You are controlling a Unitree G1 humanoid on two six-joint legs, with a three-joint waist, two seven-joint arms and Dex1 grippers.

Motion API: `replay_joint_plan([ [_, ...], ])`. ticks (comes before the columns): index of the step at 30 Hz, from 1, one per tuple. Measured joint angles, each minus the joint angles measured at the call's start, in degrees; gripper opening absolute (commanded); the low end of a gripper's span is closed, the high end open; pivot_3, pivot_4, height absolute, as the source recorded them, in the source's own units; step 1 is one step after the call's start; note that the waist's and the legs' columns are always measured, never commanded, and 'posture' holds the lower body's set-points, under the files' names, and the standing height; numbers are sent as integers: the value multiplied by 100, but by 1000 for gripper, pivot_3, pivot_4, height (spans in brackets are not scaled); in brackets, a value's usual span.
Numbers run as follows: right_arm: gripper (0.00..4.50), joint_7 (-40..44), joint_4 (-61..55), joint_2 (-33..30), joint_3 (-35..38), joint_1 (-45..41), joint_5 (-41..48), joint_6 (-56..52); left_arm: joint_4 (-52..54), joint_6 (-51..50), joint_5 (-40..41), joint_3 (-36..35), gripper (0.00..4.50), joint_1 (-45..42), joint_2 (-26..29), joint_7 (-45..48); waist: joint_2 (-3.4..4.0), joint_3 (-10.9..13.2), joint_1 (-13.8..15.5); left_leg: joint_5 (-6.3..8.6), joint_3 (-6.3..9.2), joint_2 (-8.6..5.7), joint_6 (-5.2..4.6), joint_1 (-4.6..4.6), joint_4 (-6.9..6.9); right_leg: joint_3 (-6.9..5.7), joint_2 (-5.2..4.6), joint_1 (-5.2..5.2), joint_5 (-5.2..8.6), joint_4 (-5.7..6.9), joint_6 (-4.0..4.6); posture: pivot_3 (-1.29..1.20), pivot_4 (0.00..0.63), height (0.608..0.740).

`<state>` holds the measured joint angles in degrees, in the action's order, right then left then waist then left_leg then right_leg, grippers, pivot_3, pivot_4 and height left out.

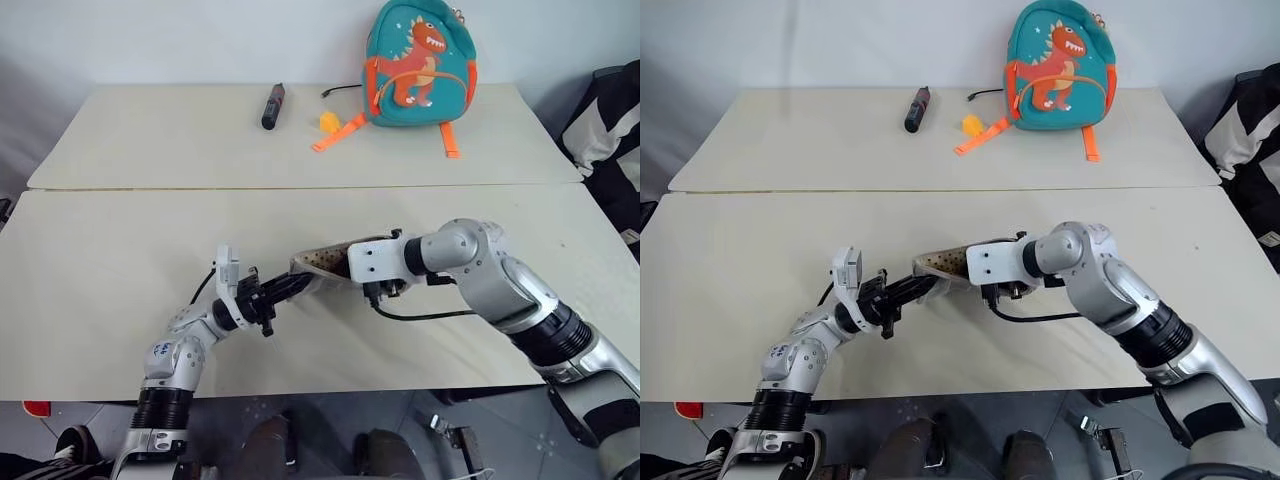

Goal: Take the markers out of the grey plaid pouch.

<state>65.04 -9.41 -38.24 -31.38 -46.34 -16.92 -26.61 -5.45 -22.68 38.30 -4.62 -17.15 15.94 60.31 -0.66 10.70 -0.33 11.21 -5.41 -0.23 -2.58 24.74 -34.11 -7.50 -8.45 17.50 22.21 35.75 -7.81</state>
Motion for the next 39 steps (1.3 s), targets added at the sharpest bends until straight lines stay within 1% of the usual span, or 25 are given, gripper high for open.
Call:
replay_joint_plan([
  [5,1880,-223,259,384,-24,-8,-303,-165,50,-57,21,-5,0,48,-15,-41,0,0,-17,-1,0,0,2,-3,0,1,2,0,0,6,0,0,150,740],
  [13,1880,-465,523,629,-187,72,-595,-225,56,-87,28,11,0,78,-18,-76,-1,0,-48,-1,-1,0,2,-6,0,3,4,0,0,10,0,0,150,740],
  [17,1063,-460,522,651,-184,108,-599,-247,86,-118,29,11,0,110,-18,-87,-1,-1,-63,-1,0,0,3,-12,1,3,3,-5,0,11,0,0,150,740],
  [22,1054,-483,485,674,-97,166,-568,-207,149,-118,28,11,0,138,-18,-98,-2,-1,-97,0,0,0,4,-13,2,3,2,-4,0,12,0,0,150,740],
  [25,1053,-413,402,720,167,265,-277,-200,210,-100,29,1,0,165,-15,-98,-2,-1,-109,0,0,0,4,-12,4,3,2,-4,0,11,0,0,150,740],
  [27,1052,-200,75,769,463,329,161,-459,218,-52,29,-44,0,163,-16,-97,-1,-1,-108,0,0,0,3,-9,6,2,2,-1,0,10,0,0,150,740],
  [31,1005,98,-466,518,908,302,685,-757,226,34,28,-115,0,152,-22,-102,-1,-1,-106,1,0,-1,2,-8,6,2,-1,-2,0,6,0,0,150,740],
  [32,758,136,-567,473,1025,296,805,-805,220,39,26,-114,0,150,-23,-104,-1,-1,-100,1,1,-1,1,-8,6,1,-2,-3,0,6,0,0,150,740],
  [34,53,218,-744,393,1330,357,1119,-965,216,86,13,-113,0,145,-37,-110,-2,0,-73,2,2,-1,1,-7,6,2,-5,-4,0,2,0,0,150,740],
  [39,16,238,-968,208,1606,567,1656,-1284,181,189,-27,-114,0,114,-32,-122,-2,0,-23,2,1,-1,1,-5,6,2,-7,-2,0,-1,0,0,150,740],
])
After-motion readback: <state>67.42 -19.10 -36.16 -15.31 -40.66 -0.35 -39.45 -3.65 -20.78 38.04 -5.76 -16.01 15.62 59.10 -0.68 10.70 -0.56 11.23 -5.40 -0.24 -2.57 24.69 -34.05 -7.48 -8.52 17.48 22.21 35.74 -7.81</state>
